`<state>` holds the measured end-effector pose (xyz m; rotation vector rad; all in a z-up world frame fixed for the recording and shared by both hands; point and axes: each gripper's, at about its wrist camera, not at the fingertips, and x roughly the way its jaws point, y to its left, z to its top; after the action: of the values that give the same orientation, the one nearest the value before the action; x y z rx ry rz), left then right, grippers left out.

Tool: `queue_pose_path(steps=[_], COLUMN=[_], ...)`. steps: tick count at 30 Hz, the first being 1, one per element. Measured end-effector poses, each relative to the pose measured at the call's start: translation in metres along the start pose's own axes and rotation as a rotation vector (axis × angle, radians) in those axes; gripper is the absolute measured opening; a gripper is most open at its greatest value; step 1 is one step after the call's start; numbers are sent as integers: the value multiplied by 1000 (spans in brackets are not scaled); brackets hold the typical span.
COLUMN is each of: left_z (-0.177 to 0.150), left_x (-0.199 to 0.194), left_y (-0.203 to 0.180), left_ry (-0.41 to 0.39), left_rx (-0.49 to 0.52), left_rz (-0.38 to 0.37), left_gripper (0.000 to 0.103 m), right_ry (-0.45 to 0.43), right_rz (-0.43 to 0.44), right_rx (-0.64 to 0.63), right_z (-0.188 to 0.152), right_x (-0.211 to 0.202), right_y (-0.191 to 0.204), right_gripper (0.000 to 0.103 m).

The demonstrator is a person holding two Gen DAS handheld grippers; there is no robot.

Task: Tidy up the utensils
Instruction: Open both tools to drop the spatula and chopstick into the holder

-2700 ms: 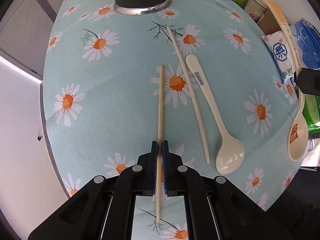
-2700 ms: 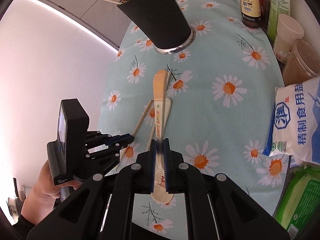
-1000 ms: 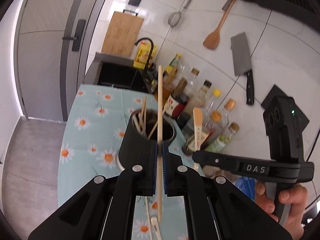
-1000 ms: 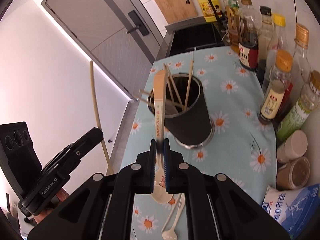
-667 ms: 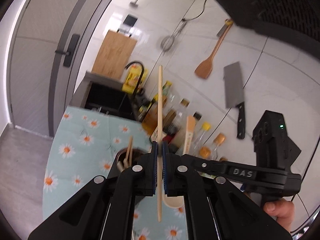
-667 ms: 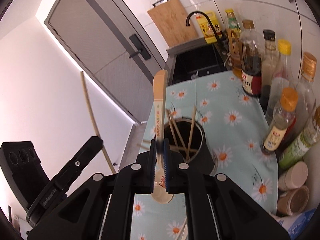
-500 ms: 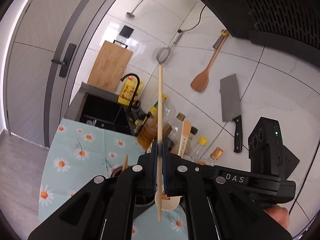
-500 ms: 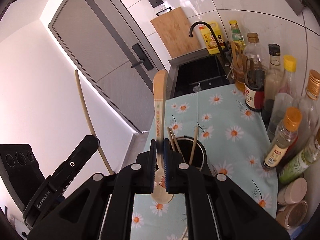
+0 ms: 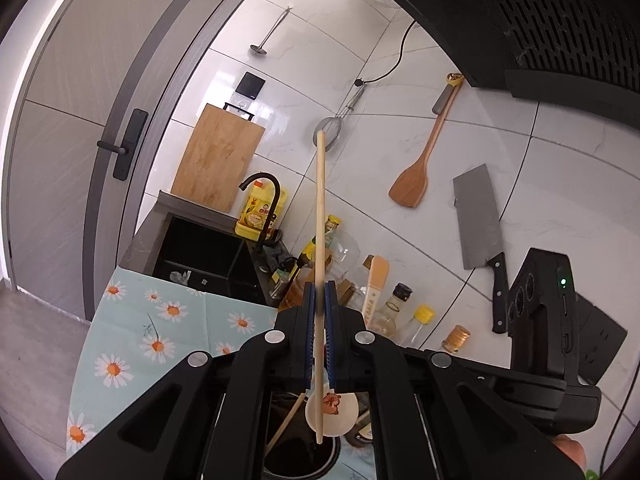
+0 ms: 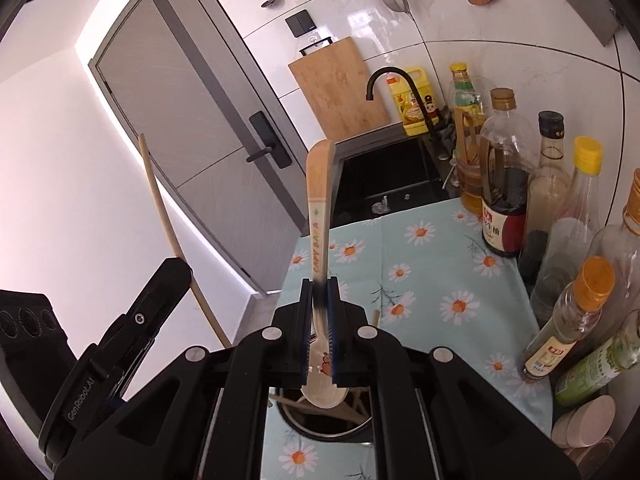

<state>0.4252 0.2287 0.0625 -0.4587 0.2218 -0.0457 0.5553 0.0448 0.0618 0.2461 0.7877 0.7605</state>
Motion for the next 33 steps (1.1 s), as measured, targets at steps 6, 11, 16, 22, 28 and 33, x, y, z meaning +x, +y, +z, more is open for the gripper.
queue_pose_path(steps=[6,11,16,22,28,33], left_z=[-12,-24,-31,-30,-29,-20], left_x=[14,19,21,11,0,-19], left_y=[6,14,15,12,8,21], left_ry=[43,79,110,106,105,69], left_rx=[22,3,5,10,23,-10], left_rz=[32,63,72,58,59,51], left_gripper=[4,4,5,5,5,5], right_ry=[43,75,99,92,88,92], right_rz=[13,17,32,35,34,31], right_rx=[10,37,59,76,71,87], right_z=[-9,-20,-23,-22,-25,-28], right_x=[15,26,25,12,2,-4], right_y=[-5,-13,-17,-18,-14,-17], right_gripper=[8,9,12,20,20,21])
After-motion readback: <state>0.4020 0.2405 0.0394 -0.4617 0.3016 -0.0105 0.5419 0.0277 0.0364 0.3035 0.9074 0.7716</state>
